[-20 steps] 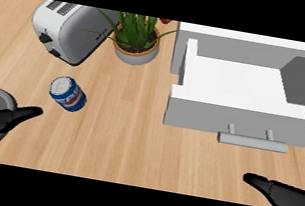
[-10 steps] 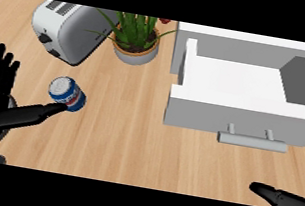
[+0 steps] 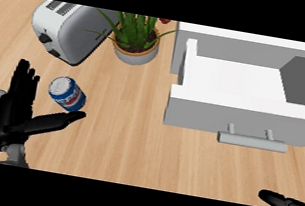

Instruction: Pick up the can, place it into the drawer and close the drawer

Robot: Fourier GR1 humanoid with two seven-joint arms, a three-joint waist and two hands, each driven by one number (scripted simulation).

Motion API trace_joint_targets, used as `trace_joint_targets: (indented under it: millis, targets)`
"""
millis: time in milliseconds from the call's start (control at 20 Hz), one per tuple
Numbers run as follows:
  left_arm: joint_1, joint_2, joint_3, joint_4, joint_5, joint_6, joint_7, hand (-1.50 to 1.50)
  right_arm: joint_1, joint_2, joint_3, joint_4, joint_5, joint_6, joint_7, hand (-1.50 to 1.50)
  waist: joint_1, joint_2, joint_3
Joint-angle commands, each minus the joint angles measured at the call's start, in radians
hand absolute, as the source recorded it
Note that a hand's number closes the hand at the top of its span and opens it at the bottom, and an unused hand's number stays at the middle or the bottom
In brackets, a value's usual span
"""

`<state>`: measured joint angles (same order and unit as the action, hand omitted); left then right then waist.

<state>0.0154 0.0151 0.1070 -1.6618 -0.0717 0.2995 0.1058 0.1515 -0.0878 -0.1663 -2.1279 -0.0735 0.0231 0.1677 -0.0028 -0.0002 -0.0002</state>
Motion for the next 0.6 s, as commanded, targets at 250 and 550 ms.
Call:
trace_joint_targets:
  millis: [250,550]
  targets:
    - [-0.017,-0.015,0.022,0.277,0.034,0.058,-0.237,-1.50,0.037,-0.021,-0.091,-0.036,-0.079,0.056,-0.010,-1.50,-0.002,0.000,0.000]
    - [-0.055,-0.014,0.105,0.479,0.102,0.014,-0.391,-1.50,0.034,-0.026,-0.096,-0.081,-0.094,0.063,0.068,-1.50,-0.003,0.001,0.000]
